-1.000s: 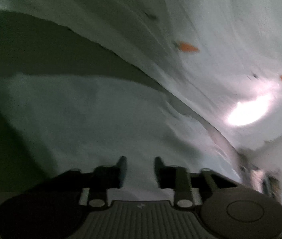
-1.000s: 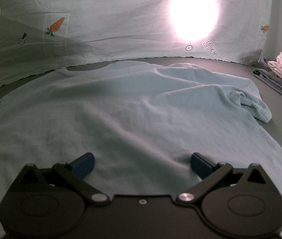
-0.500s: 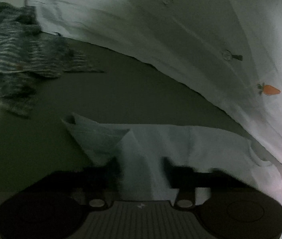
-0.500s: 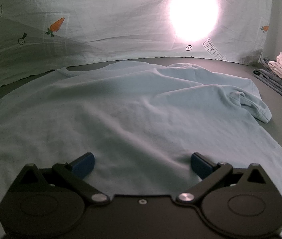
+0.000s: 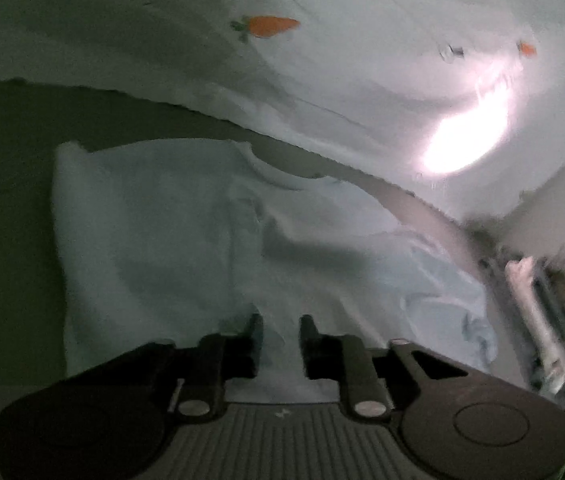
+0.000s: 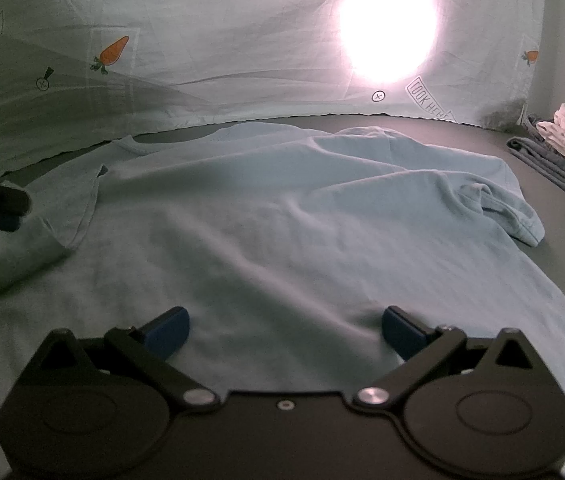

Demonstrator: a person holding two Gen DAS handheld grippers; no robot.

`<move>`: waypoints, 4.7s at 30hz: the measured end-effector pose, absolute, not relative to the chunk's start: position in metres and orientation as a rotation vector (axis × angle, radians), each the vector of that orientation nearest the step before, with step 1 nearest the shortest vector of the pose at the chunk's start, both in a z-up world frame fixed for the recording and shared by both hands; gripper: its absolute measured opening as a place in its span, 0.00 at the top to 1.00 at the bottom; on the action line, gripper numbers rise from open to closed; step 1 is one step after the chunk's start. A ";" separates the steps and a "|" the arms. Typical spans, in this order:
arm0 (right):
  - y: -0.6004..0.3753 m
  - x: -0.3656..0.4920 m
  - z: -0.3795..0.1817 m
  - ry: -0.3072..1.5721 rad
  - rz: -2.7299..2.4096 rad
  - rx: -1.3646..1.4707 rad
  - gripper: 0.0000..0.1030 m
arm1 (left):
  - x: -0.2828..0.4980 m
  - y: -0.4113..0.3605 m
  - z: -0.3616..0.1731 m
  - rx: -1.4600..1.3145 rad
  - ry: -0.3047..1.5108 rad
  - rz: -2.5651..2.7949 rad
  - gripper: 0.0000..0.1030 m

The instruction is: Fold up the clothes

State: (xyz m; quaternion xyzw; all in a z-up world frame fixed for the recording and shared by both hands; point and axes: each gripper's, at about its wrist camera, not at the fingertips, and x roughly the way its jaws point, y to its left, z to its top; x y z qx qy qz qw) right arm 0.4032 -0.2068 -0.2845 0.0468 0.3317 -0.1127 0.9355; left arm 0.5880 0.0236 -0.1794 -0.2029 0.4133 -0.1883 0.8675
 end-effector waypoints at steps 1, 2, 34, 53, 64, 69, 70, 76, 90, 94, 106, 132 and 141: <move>-0.207 0.404 -0.284 0.682 -0.229 0.096 0.00 | 0.585 0.034 -0.176 -0.450 0.851 -0.387 0.63; -0.208 0.406 -0.282 0.701 -0.223 0.098 0.00 | 0.581 0.044 -0.171 -0.472 0.833 -0.374 0.59; -0.188 0.612 -0.301 0.928 0.500 0.727 0.76 | 0.488 0.106 -0.193 -0.434 1.056 0.217 0.42; -0.304 0.582 -0.269 0.742 0.495 0.617 0.97 | 0.351 0.067 -0.171 -0.407 1.090 0.500 0.40; -0.307 0.513 -0.272 0.807 0.243 0.729 0.66 | 0.315 0.097 -0.178 -0.452 1.112 0.495 0.33; -0.282 0.434 -0.267 0.844 0.237 0.854 0.72 | 0.313 0.115 -0.183 -0.445 1.112 0.391 0.30; -0.274 0.418 -0.269 0.861 0.248 0.882 0.74 | 0.311 0.119 -0.184 -0.446 1.109 0.363 0.29; -0.214 0.339 -0.284 0.942 0.300 1.042 0.77 | 0.311 0.134 -0.190 -0.434 1.127 0.208 0.22; -0.171 0.273 -0.279 0.869 0.246 1.057 0.94 | 0.295 0.146 -0.193 -0.396 1.157 0.039 0.19; -0.192 0.257 -0.278 0.874 0.096 1.008 0.92 | 0.293 0.143 -0.197 -0.381 1.168 0.011 0.14; -0.151 0.228 -0.249 0.846 0.084 0.829 0.77 | 0.295 0.122 -0.207 -0.234 1.199 -0.067 0.00; -0.095 0.229 -0.251 0.921 0.160 0.435 0.79 | 0.290 0.096 -0.214 0.010 1.224 -0.060 0.00; -0.090 0.228 -0.249 0.944 0.190 0.572 0.77 | 0.292 0.128 -0.208 -0.147 1.225 -0.037 0.00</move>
